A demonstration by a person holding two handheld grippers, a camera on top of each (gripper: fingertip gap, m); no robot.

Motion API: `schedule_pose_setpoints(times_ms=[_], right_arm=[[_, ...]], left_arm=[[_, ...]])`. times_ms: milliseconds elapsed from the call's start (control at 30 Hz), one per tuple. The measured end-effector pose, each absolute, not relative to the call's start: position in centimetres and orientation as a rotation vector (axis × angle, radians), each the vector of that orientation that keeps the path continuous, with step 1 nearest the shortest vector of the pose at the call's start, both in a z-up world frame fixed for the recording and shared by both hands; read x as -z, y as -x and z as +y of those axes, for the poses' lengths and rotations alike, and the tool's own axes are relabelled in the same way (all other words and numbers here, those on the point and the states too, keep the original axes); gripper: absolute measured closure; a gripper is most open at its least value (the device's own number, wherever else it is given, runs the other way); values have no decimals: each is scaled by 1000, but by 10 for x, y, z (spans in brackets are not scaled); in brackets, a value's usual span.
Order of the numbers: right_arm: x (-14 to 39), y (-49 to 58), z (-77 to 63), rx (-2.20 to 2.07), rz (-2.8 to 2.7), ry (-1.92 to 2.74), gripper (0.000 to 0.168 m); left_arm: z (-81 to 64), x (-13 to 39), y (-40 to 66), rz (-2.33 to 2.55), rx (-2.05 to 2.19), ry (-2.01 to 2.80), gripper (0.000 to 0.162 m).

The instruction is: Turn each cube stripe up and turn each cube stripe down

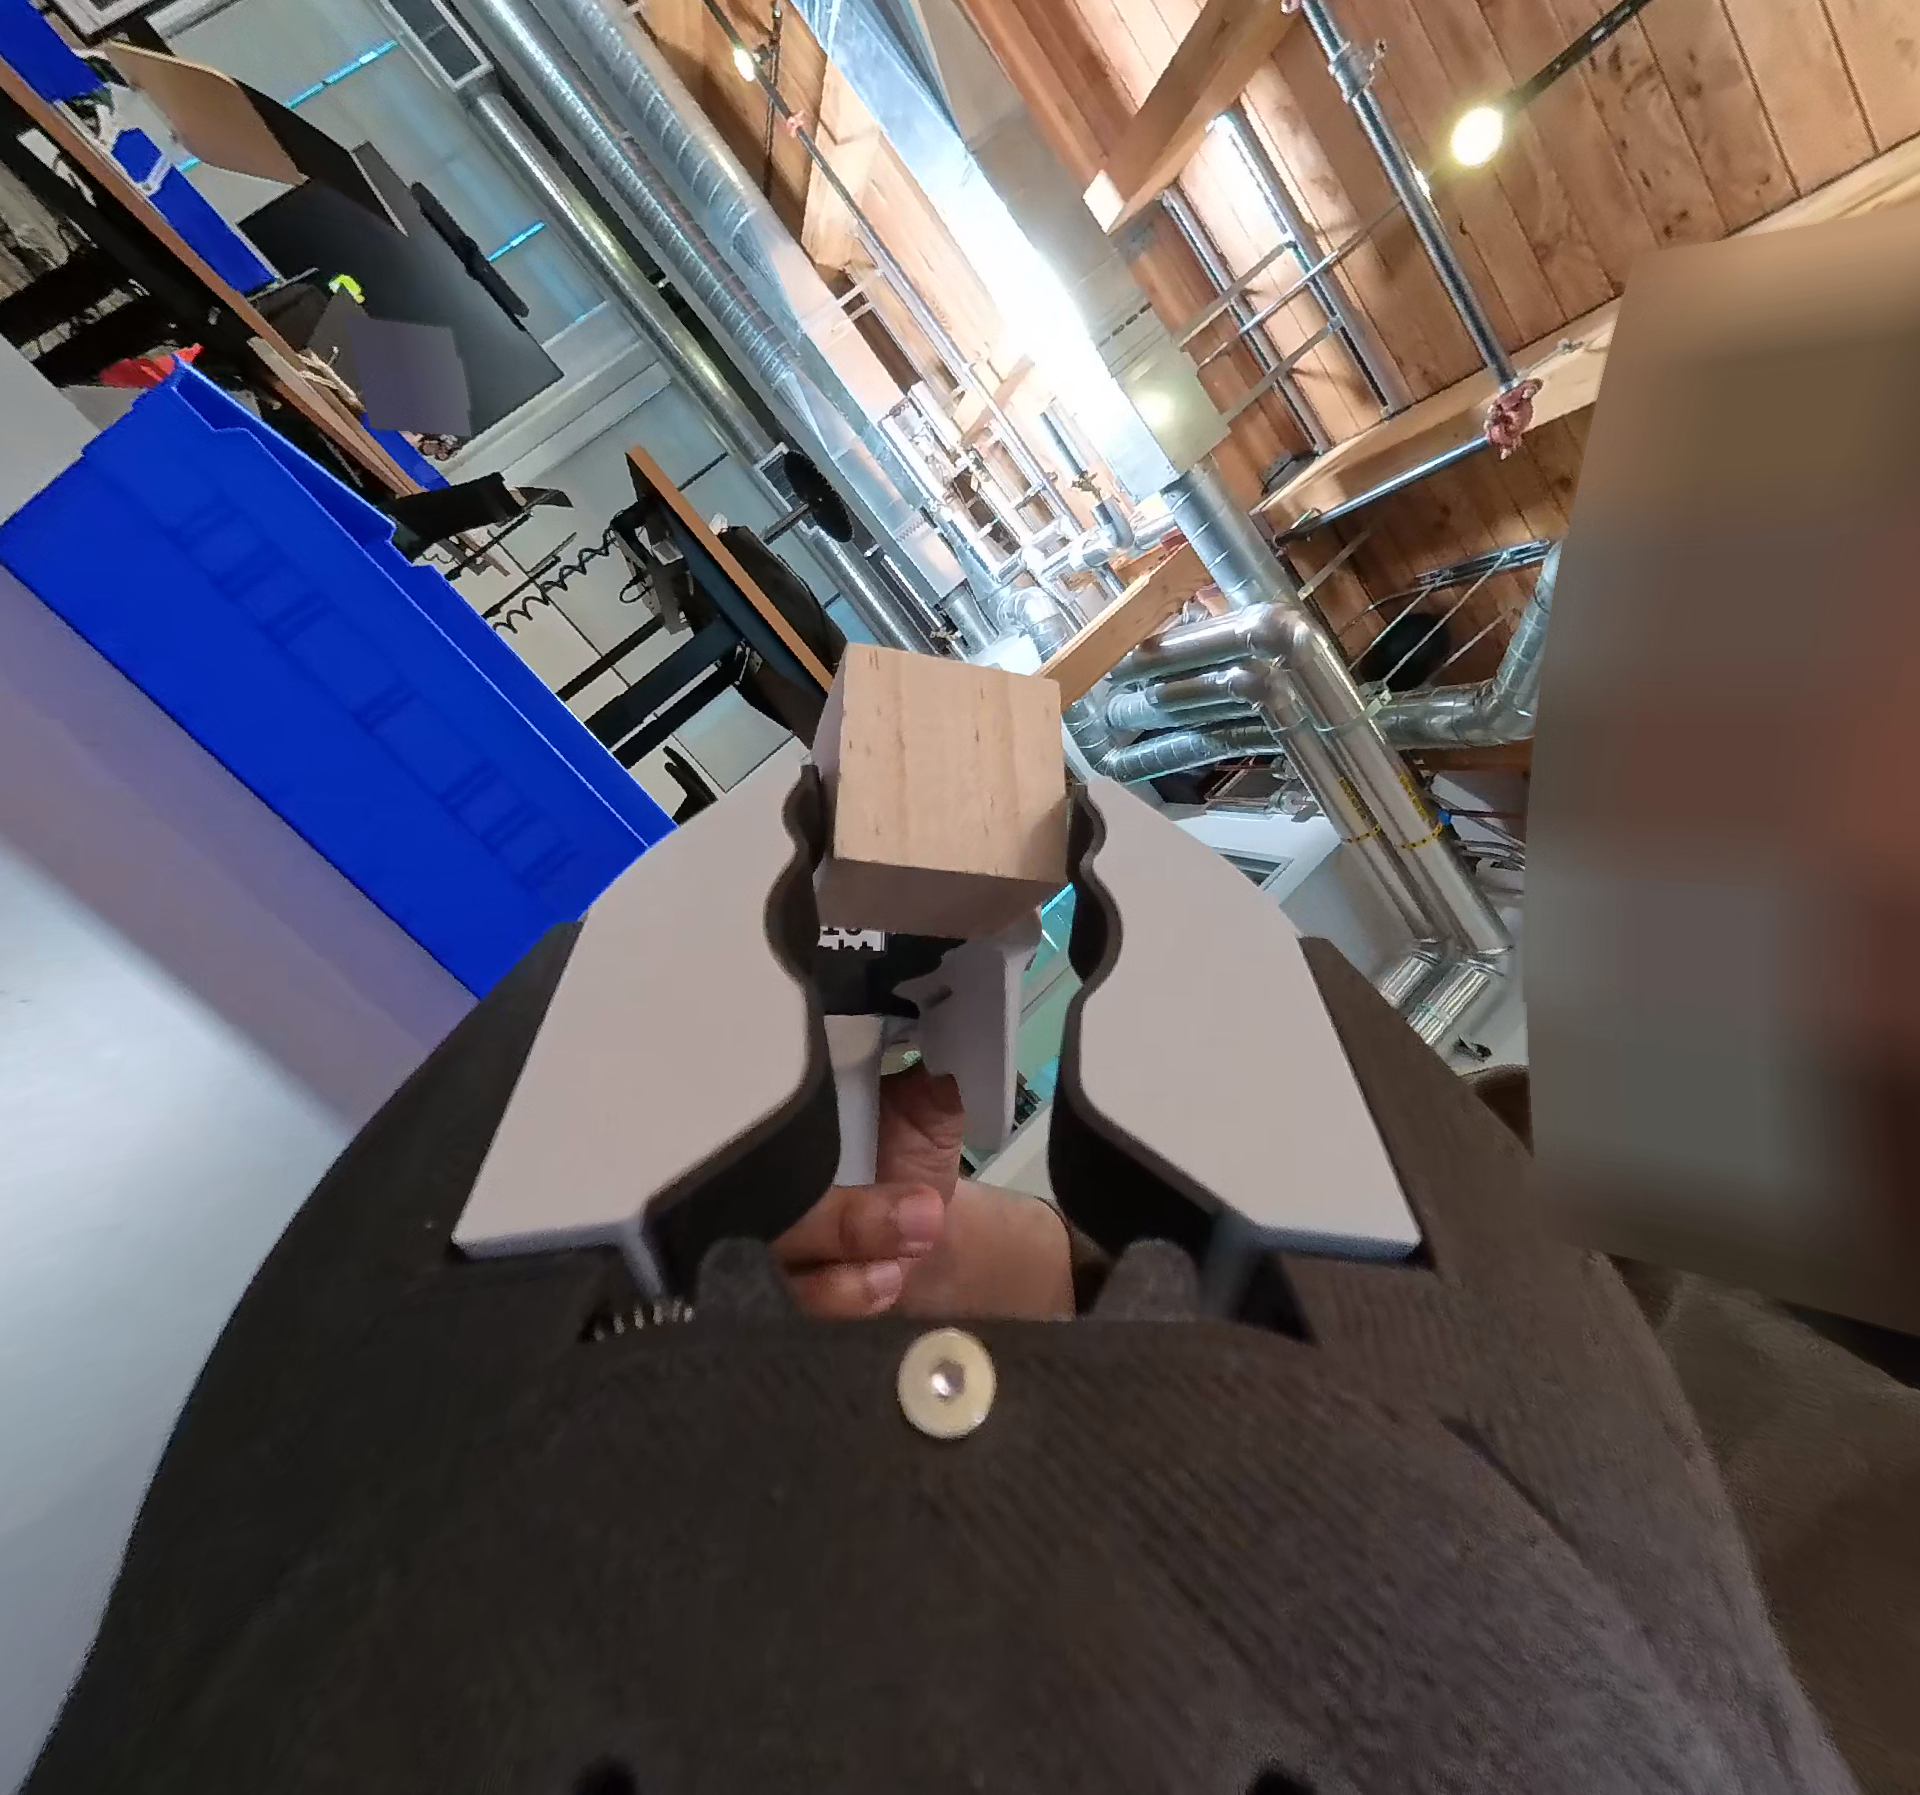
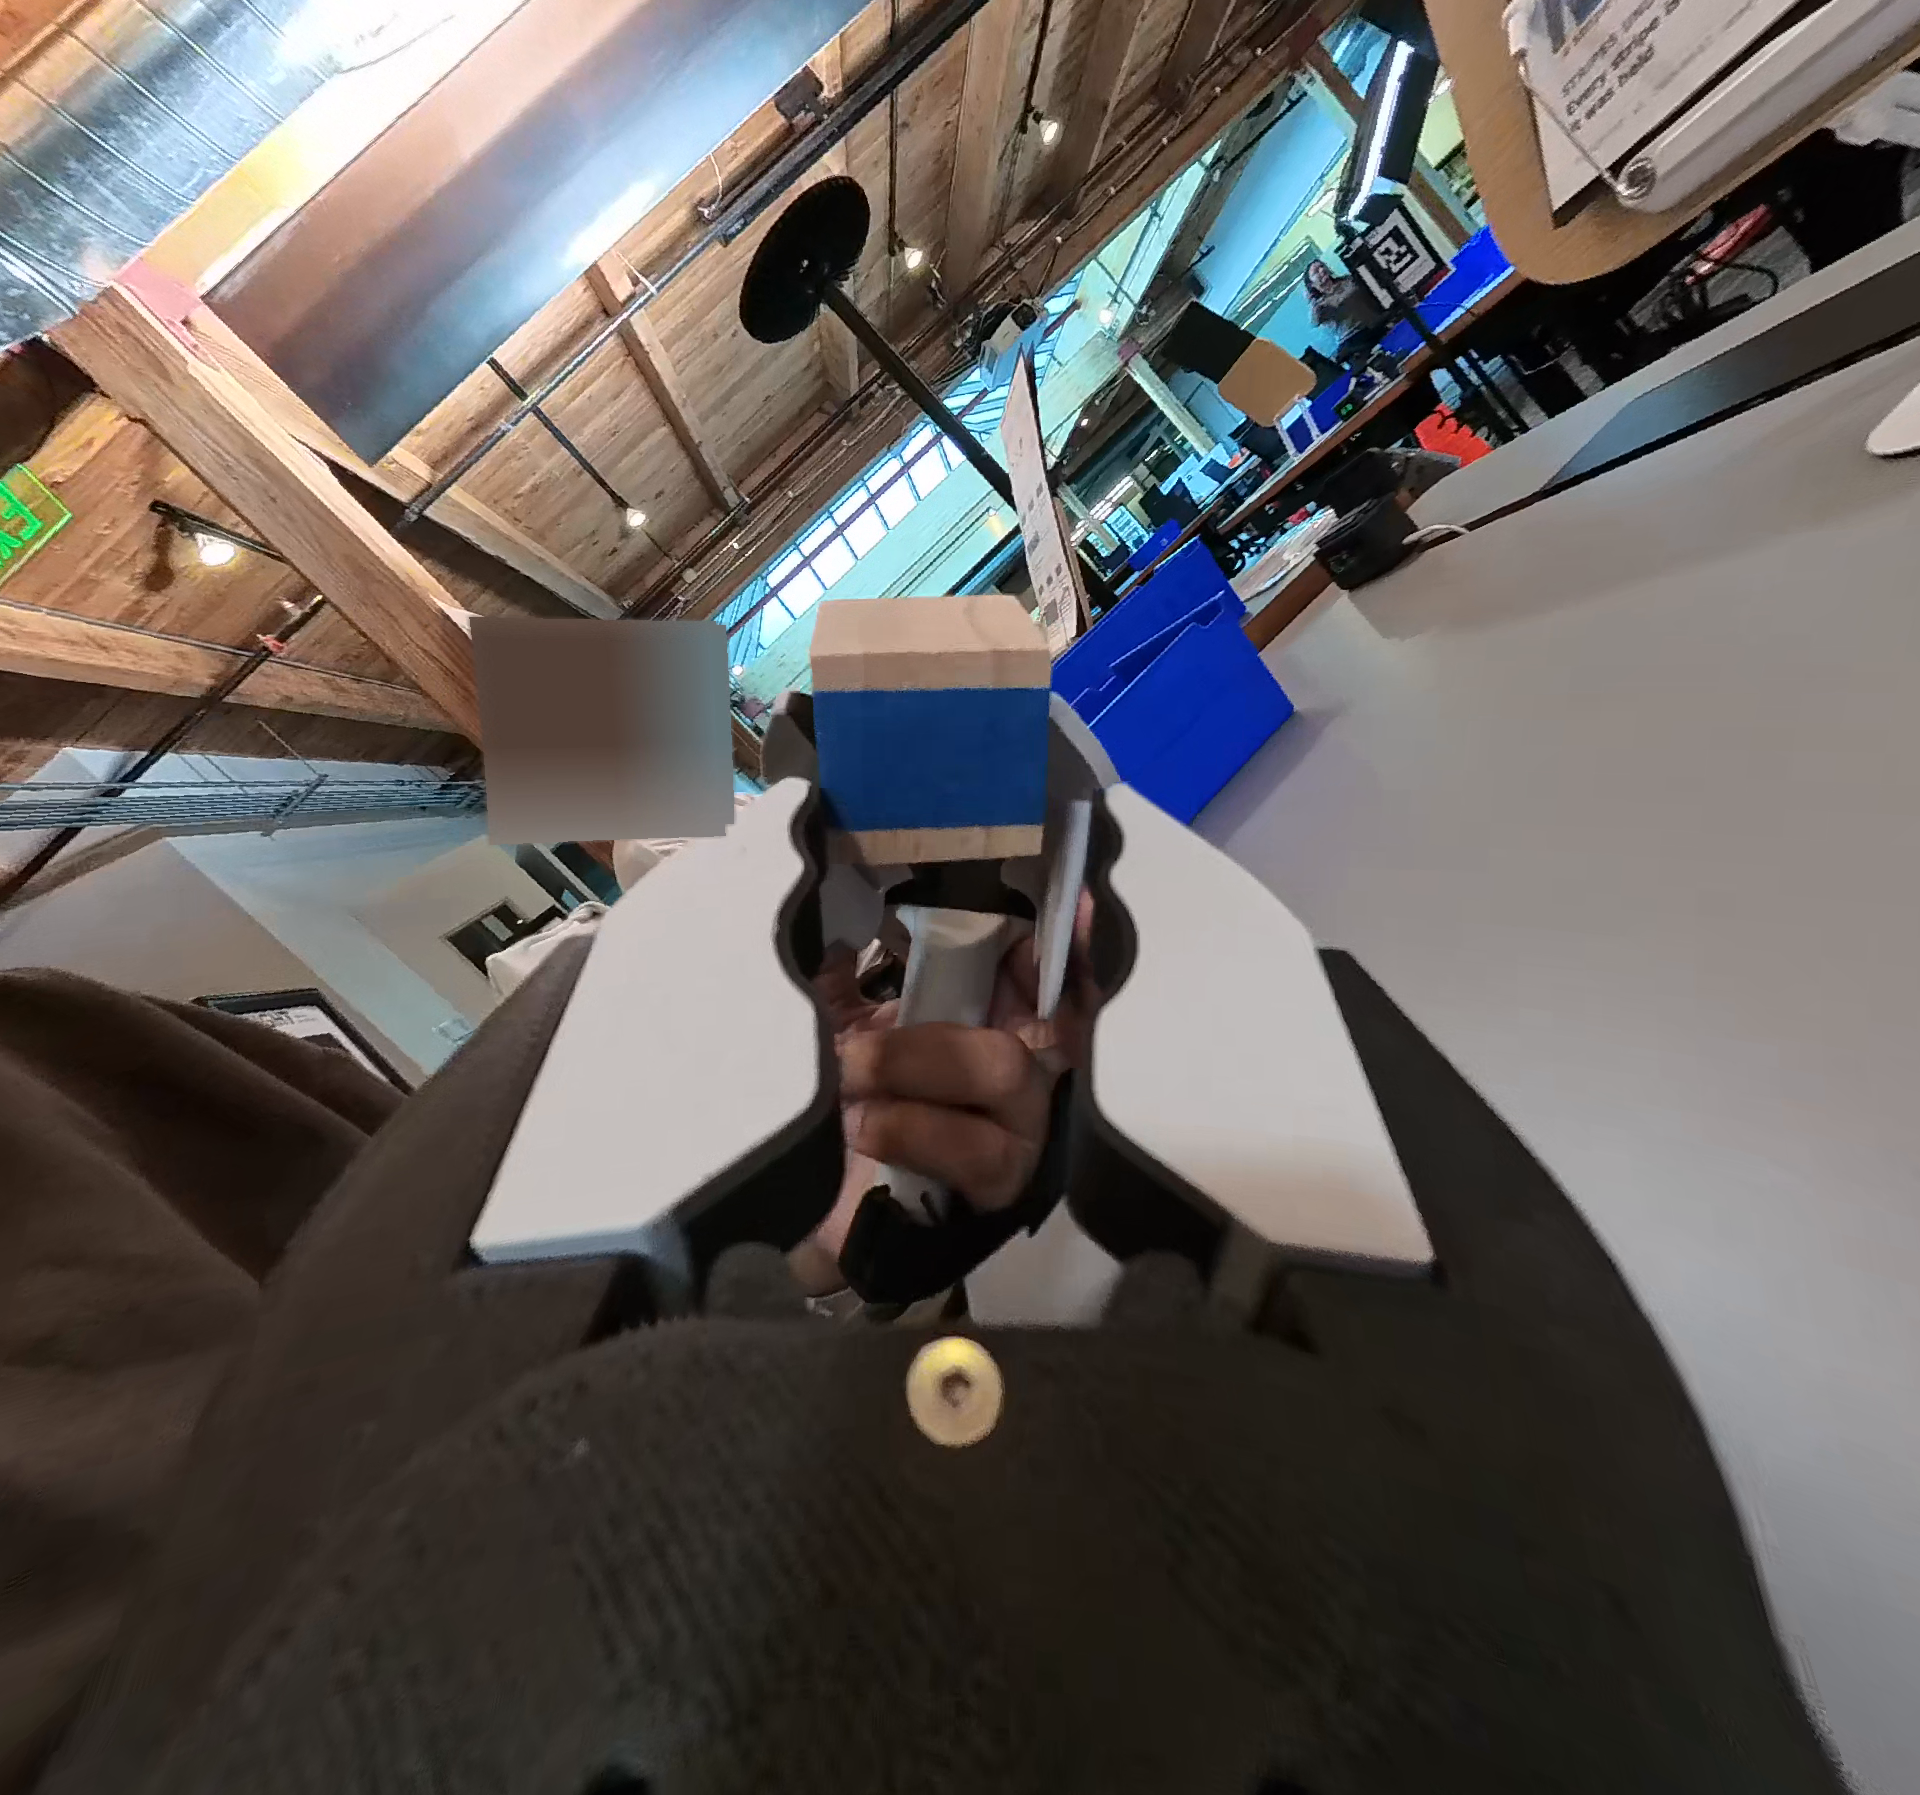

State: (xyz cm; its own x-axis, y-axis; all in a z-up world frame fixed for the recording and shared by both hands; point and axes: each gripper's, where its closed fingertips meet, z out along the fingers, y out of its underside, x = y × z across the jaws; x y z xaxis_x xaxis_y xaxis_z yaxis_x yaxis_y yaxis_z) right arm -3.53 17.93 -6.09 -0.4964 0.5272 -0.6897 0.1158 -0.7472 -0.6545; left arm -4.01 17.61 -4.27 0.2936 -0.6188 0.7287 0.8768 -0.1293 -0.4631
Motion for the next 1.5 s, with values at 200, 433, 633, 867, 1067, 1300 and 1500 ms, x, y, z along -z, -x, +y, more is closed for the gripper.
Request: schedule_pose_setpoints(times_ms=[200,433,633,867,1067,1300,1500], right_arm=[[53,31,178,-2307,-993,1364,127],[2,11,232,-2081,-941,1226,127],[-27,3,354,-1438,-1055,1266,127],[52,-10,555,-660,-926,1676,127],[161,-3,567,-492,-1108,2013,126],[190,0,570,-426,-1155,2072,126],[187,3,573,-407,-1123,2066,113]], left_arm=[[177,42,34,-284,1336,1094,117],[175,46,30,-239,1322,1150,115],[173,49,19,-168,1296,1242,118],[180,69,-7,-34,1125,1481,115],[185,94,-21,64,1013,1641,112],[185,103,-18,36,1014,1670,108],[182,105,-9,-4,1005,1669,106]])
